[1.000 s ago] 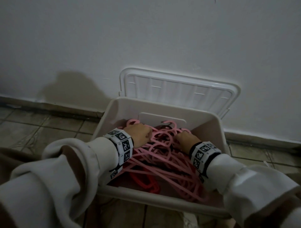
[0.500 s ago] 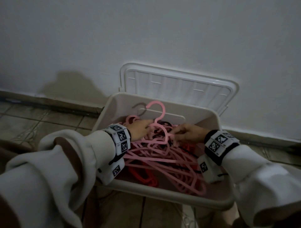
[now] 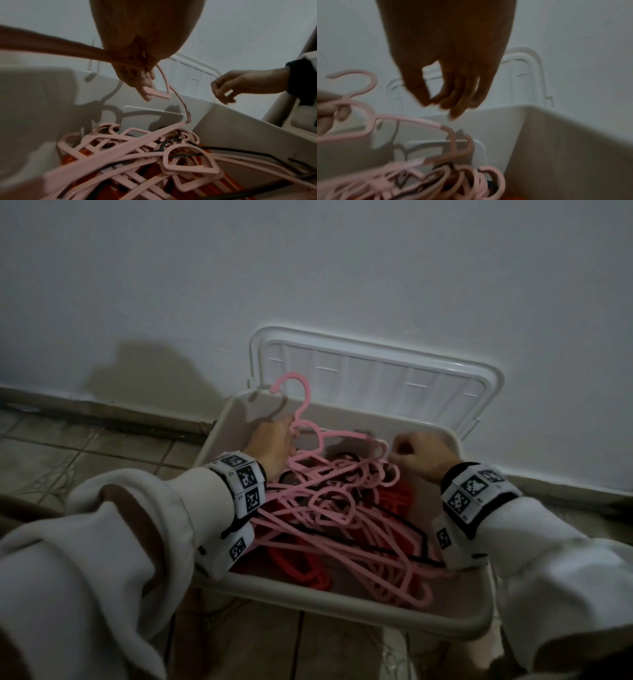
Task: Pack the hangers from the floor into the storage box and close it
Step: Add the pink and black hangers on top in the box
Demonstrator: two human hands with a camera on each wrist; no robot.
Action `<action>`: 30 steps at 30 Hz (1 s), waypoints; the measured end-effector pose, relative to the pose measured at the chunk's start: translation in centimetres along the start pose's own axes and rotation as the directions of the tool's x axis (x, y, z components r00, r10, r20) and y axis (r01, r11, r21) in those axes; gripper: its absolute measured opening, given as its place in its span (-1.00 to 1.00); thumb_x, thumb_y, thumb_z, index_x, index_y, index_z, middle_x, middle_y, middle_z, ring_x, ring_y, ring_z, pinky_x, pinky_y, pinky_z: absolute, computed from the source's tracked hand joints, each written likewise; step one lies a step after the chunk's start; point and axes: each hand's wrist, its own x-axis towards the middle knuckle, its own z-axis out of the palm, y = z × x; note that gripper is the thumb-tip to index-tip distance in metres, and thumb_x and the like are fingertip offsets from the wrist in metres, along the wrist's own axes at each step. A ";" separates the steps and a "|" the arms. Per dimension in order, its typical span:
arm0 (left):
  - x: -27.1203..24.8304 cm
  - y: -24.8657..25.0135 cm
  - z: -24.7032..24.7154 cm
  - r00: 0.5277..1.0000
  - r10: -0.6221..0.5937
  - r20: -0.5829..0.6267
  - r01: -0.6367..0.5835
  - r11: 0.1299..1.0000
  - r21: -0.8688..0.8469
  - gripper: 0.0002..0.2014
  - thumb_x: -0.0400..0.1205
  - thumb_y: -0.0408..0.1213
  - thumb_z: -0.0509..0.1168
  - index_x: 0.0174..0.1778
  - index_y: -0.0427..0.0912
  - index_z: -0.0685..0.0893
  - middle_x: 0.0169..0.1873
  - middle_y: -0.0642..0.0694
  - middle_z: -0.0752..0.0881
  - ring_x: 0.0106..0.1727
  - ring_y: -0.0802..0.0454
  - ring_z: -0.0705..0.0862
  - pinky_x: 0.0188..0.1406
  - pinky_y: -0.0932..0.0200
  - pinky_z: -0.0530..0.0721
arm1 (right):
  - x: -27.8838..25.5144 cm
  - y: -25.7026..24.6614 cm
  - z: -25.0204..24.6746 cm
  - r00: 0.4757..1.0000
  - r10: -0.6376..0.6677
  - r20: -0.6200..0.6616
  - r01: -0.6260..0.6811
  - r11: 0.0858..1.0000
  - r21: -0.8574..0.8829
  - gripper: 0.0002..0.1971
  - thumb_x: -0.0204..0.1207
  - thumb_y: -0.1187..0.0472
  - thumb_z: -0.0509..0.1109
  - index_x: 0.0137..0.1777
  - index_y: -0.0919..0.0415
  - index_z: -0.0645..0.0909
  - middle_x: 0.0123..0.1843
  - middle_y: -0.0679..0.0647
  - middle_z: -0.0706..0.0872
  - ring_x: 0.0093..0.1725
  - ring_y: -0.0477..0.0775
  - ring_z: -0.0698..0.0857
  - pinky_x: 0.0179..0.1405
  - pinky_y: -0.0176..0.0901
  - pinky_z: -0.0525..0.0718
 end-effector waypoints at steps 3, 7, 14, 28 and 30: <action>-0.1 0.2 -0.6 0.997 0.019 -0.080 -0.012 0.996 0.088 -0.71 0.72 -0.45 -0.01 0.28 -0.35 0.52 -0.15 -0.26 0.68 -0.28 -0.04 0.57 -0.42 0.27 0.40 | -0.6 -1.2 2.7 0.843 0.042 0.536 0.050 0.987 -0.155 -0.72 0.58 0.07 0.30 -0.07 0.33 0.65 -0.07 0.24 0.71 -0.23 0.02 0.56 -0.25 -0.24 0.50; -0.1 0.2 -1.1 0.985 0.114 -0.126 -0.097 0.986 0.133 -0.70 0.74 -0.38 -0.04 0.27 -0.33 0.52 -0.21 -0.19 0.70 -0.34 -0.01 0.61 -0.47 0.35 0.41 | -1.3 -1.8 7.7 0.827 0.063 0.559 0.166 0.922 -0.349 -0.63 0.53 -0.04 0.32 0.08 0.30 0.60 0.10 0.25 0.66 0.11 0.24 0.65 0.13 0.00 0.62; -0.4 0.9 -1.9 0.974 0.133 -0.186 -0.104 0.982 0.159 -0.73 0.74 -0.42 -0.04 0.18 -0.35 0.55 -0.44 0.07 0.49 -0.51 0.24 0.43 -0.54 0.55 0.47 | -0.6 -2.2 6.7 0.882 0.028 0.470 0.105 0.961 -0.255 -0.64 0.66 0.16 0.15 0.38 0.33 0.47 0.38 0.26 0.55 0.34 0.22 0.54 0.29 -0.11 0.42; -0.5 1.4 -2.2 0.952 0.280 -0.126 -0.284 0.959 -0.014 -0.80 0.74 -0.36 0.06 -0.05 -0.21 0.59 -0.49 0.01 0.54 -0.57 0.26 0.55 -0.54 0.42 0.55 | -0.6 2.9 0.8 0.938 0.006 0.348 -0.214 0.798 0.564 -0.73 0.64 0.42 0.17 -0.18 0.19 0.65 -0.75 -0.15 0.40 -0.76 -0.27 0.30 -0.76 -0.54 0.23; -1.0 1.6 -1.6 0.955 0.295 -0.014 -0.296 0.954 -0.045 -0.83 0.73 -0.35 0.07 -0.01 -0.20 0.58 -0.46 -0.01 0.57 -0.55 0.26 0.57 -0.55 0.36 0.60 | 0.3 6.1 1.2 0.945 0.103 0.311 -0.266 0.796 0.543 -0.83 0.64 0.29 0.22 -0.08 0.16 0.65 -0.53 -0.17 0.51 -0.51 -0.33 0.44 -0.48 -0.58 0.36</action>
